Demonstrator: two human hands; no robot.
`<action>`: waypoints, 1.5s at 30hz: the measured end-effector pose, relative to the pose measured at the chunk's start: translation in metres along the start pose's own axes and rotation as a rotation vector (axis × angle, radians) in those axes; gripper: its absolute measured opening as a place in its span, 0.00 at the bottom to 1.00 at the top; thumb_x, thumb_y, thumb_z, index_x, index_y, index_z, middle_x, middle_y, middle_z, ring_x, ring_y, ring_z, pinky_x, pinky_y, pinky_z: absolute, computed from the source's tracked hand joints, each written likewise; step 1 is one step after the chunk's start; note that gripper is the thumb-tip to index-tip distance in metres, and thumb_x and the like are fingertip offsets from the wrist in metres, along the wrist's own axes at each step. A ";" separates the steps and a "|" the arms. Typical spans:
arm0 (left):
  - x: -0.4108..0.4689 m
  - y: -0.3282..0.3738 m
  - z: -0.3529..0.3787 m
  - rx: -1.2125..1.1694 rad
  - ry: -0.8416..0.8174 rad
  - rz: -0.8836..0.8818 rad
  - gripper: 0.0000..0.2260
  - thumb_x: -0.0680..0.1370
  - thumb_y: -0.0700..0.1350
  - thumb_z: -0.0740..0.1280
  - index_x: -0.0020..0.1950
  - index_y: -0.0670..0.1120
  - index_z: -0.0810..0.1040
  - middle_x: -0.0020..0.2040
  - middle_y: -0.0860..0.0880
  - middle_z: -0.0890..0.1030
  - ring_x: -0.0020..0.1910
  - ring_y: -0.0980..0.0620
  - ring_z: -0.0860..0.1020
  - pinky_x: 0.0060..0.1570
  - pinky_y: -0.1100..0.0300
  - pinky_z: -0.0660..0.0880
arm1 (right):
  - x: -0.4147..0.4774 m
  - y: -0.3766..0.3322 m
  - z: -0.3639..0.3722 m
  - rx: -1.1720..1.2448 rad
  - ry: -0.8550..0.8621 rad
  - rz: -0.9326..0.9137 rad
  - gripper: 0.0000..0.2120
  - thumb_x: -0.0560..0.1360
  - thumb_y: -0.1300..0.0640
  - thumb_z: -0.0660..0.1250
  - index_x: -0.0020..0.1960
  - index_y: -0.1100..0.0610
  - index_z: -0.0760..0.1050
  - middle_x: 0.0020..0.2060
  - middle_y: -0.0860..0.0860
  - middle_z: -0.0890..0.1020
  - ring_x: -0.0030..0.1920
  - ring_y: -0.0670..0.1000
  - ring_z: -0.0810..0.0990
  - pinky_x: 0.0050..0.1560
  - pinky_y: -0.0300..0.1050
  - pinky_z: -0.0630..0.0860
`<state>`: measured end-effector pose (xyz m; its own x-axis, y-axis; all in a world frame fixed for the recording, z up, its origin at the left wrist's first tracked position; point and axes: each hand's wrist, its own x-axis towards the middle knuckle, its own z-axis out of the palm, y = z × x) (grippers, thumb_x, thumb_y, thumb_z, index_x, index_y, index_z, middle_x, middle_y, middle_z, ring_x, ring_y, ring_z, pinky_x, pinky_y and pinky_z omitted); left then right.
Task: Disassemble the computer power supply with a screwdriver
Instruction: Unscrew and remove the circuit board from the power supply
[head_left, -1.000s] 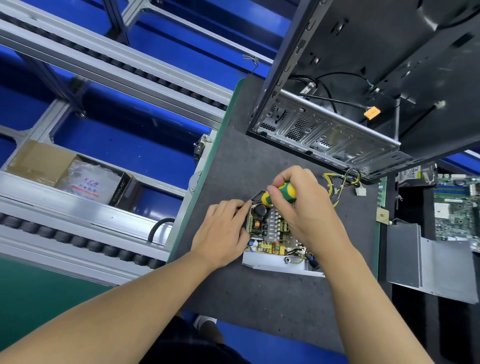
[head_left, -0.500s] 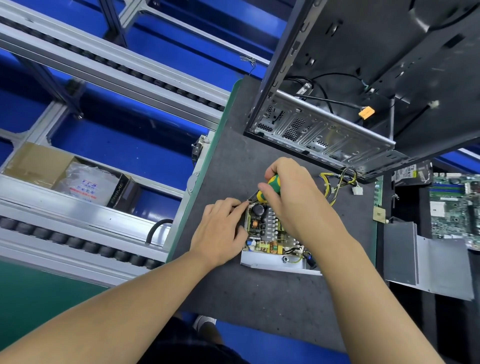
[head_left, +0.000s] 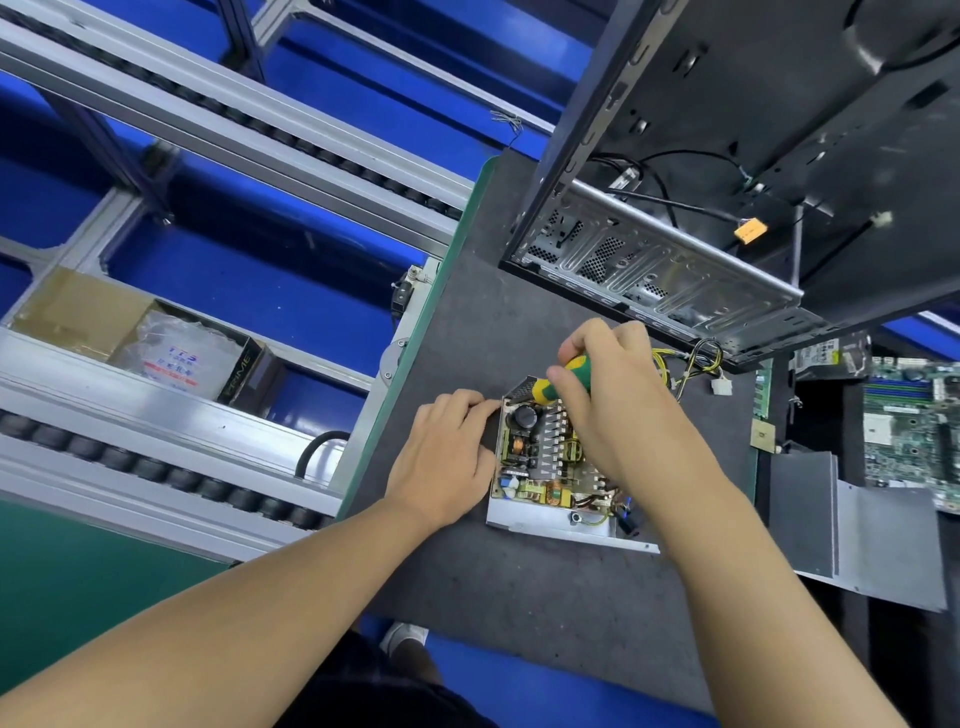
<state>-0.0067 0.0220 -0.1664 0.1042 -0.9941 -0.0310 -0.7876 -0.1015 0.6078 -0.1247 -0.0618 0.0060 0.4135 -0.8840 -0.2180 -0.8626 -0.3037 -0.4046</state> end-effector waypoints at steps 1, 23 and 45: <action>0.000 0.001 0.000 0.017 0.005 -0.004 0.23 0.74 0.48 0.54 0.67 0.47 0.74 0.60 0.51 0.73 0.59 0.51 0.70 0.63 0.55 0.66 | -0.001 -0.001 0.000 -0.045 -0.006 -0.007 0.06 0.81 0.51 0.62 0.54 0.51 0.68 0.52 0.49 0.66 0.41 0.55 0.75 0.42 0.52 0.74; 0.000 0.003 0.001 0.121 0.008 0.015 0.19 0.76 0.48 0.55 0.64 0.47 0.76 0.60 0.50 0.74 0.60 0.50 0.72 0.62 0.53 0.66 | 0.005 -0.002 0.001 -0.123 -0.049 -0.218 0.05 0.82 0.60 0.58 0.52 0.57 0.73 0.51 0.50 0.71 0.49 0.55 0.72 0.52 0.54 0.71; 0.003 -0.006 0.003 0.114 -0.043 0.055 0.26 0.75 0.52 0.58 0.73 0.51 0.72 0.65 0.54 0.72 0.63 0.51 0.68 0.63 0.54 0.61 | 0.002 -0.010 0.005 -0.254 -0.065 -0.271 0.06 0.81 0.65 0.59 0.52 0.58 0.73 0.53 0.52 0.71 0.48 0.56 0.70 0.49 0.47 0.65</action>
<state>-0.0031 0.0191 -0.1729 0.0350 -0.9988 -0.0355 -0.8556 -0.0483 0.5155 -0.1143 -0.0588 0.0056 0.6473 -0.7375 -0.1925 -0.7608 -0.6092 -0.2238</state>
